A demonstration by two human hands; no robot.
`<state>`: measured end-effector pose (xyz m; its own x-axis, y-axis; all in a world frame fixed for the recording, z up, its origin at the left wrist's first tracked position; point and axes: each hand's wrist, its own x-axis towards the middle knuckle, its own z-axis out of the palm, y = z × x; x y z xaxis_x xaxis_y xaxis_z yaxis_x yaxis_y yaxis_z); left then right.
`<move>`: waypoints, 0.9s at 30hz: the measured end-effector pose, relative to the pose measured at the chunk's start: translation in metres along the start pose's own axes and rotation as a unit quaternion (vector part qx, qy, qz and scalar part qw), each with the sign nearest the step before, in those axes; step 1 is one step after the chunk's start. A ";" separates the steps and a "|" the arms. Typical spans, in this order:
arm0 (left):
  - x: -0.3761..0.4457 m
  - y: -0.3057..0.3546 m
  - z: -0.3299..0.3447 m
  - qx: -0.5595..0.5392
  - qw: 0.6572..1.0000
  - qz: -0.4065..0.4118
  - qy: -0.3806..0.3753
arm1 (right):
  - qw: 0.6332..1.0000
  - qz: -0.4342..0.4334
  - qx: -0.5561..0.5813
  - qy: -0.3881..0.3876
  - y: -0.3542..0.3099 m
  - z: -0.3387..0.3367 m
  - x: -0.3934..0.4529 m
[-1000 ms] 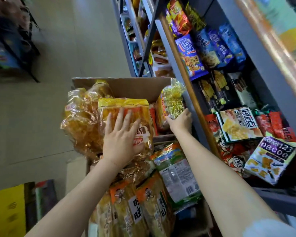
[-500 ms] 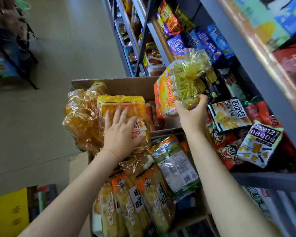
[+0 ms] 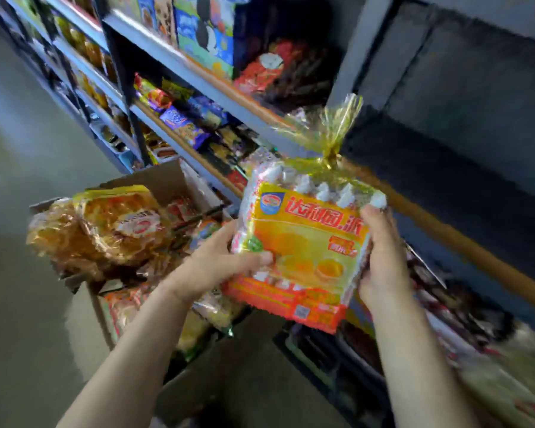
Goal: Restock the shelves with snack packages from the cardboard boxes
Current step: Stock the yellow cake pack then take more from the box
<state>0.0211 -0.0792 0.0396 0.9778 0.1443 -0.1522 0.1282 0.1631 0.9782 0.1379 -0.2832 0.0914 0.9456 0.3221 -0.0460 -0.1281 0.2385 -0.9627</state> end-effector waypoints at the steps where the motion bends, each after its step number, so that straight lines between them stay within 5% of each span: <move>1: -0.008 -0.004 0.032 -0.027 1.000 -0.004 -0.006 | 1.000 0.008 0.012 0.022 -0.006 -0.028 -0.021; 9: -0.082 -0.013 0.316 -0.143 0.982 -0.033 -0.122 | 0.989 0.072 0.018 0.129 -0.073 -0.256 -0.254; 15: -0.132 -0.008 0.487 -0.032 0.971 -0.062 -0.231 | 0.957 -0.049 0.070 0.277 -0.113 -0.367 -0.387; 20: -0.163 -0.049 0.594 0.124 0.957 0.015 -0.260 | 0.892 -0.078 -0.082 0.437 -0.113 -0.432 -0.463; 24: -0.184 -0.079 0.668 0.027 0.887 -0.082 -0.453 | 0.863 -0.087 -0.188 0.462 -0.111 -0.474 -0.484; 27: -0.179 -0.092 0.718 -0.116 0.865 -0.210 -0.440 | 0.837 -0.124 -0.250 0.471 -0.124 -0.507 -0.486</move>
<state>-0.0462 -0.8211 0.0785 0.6141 -0.7575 -0.2217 0.5660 0.2270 0.7925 -0.1542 -0.9336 0.0984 0.7713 -0.6013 0.2087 0.0253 -0.2988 -0.9540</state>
